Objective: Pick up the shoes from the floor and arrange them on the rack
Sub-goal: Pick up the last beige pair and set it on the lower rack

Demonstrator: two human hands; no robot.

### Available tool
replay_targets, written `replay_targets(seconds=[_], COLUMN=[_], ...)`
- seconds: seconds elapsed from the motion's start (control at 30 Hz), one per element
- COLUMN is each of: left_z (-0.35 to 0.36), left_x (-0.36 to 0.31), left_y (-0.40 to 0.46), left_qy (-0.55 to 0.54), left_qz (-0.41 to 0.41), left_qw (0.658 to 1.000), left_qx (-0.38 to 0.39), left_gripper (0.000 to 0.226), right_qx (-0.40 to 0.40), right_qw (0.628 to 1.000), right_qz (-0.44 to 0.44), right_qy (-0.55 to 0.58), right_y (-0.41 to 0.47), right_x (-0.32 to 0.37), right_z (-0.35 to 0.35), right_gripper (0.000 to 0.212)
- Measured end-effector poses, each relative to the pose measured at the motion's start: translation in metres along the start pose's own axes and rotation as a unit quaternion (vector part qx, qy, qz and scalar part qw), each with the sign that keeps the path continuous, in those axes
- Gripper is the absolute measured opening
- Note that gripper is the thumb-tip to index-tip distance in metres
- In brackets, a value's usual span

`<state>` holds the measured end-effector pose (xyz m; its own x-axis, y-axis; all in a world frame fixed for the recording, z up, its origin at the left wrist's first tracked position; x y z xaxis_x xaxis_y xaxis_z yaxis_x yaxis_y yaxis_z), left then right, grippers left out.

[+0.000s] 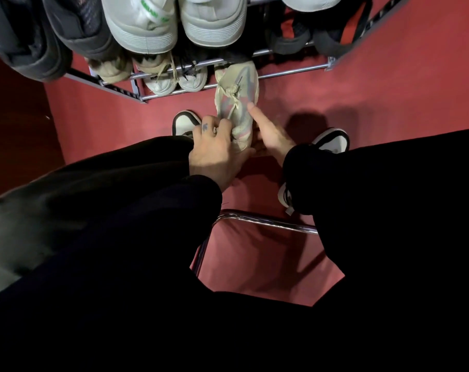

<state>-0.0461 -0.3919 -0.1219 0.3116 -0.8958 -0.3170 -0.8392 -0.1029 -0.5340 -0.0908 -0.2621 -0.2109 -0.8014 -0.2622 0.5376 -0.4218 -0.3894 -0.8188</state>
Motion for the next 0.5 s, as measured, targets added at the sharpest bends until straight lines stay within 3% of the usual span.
replay_targets(seconds=[0.1,0.17,0.33,0.43,0.5], left_z=[0.008,0.013,0.019,0.035,0.044], left_x=[0.0,-0.005,0.001,0.012,0.01], left_y=[0.002,0.004,0.011,0.017,0.014], left_qy=[-0.027,-0.094,-0.253,-0.308,-0.382], left_qz=[0.068,0.09,-0.074,-0.125,-0.156], left_qw=[0.997,0.99,0.964,0.935,0.892], left_qx=[0.027,0.049,0.035,0.12,0.183], left_gripper=[0.06,0.065,0.074,0.078,0.085], right_qx=[0.047,0.044,-0.069,-0.073,-0.054], right_qw=[0.997,0.996,0.997,0.993,0.99], right_qz=[-0.017,-0.01,-0.021,0.002,0.016], right_qy=[0.051,0.074,0.037,0.089,0.132], right_y=[-0.005,-0.008,-0.005,-0.007,-0.005], right_x=[0.0,0.002,-0.003,-0.006,-0.01], right_z=[0.002,0.002,-0.019,-0.026,-0.027], right_gripper=[0.033,0.027,0.018,0.021,0.026])
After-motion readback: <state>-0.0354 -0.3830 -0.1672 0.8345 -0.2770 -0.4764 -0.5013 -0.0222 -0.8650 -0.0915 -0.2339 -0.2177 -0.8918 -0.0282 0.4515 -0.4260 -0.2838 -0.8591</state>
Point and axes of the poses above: each hand's wrist, its own y-axis towards the middle knuckle, its own z-axis out of the palm, x = y × z, the point moved 5 cm from there along y, towards the middle knuckle, and after that the axes turned 13 degrees about x, right-handed, at the moved point
